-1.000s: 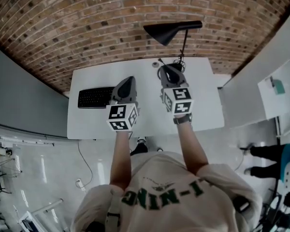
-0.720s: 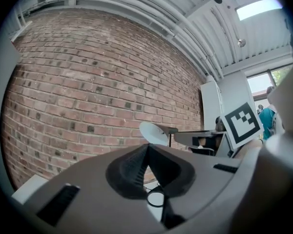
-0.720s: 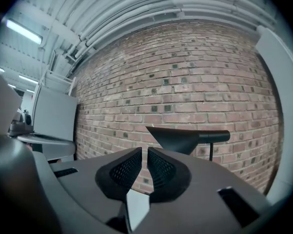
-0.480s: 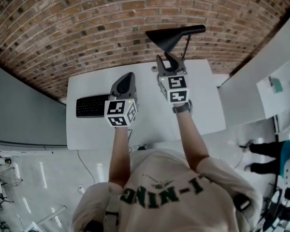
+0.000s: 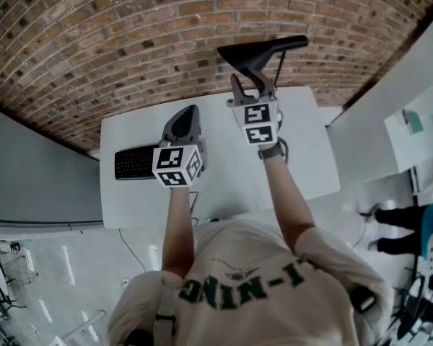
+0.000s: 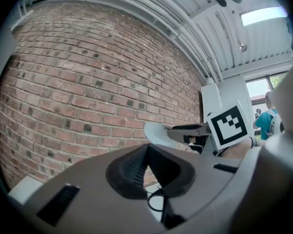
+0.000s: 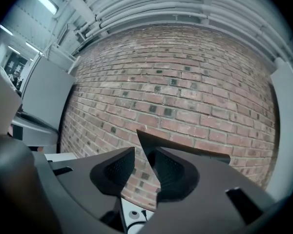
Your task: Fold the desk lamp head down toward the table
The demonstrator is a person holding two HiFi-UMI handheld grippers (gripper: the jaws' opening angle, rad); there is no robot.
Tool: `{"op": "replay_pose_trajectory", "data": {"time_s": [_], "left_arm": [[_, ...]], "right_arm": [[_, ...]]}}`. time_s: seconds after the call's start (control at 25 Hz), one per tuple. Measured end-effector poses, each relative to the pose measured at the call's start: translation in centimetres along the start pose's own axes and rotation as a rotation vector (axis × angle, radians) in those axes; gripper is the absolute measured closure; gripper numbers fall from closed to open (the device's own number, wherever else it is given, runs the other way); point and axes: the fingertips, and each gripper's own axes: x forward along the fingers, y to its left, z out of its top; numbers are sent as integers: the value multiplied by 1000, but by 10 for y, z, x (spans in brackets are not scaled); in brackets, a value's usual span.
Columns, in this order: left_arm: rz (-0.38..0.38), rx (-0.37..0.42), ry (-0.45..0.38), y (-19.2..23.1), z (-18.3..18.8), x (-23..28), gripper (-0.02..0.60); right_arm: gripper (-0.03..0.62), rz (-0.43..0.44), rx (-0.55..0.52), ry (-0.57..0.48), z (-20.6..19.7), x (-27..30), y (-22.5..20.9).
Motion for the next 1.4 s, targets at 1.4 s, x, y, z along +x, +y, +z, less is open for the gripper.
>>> {"op": "replay_pose_trajectory", "data": {"time_s": [1.4], "left_arm": [[31, -34, 18, 5, -15, 0, 581]], "right_arm": [[514, -13, -8, 75, -49, 8, 2]]}}
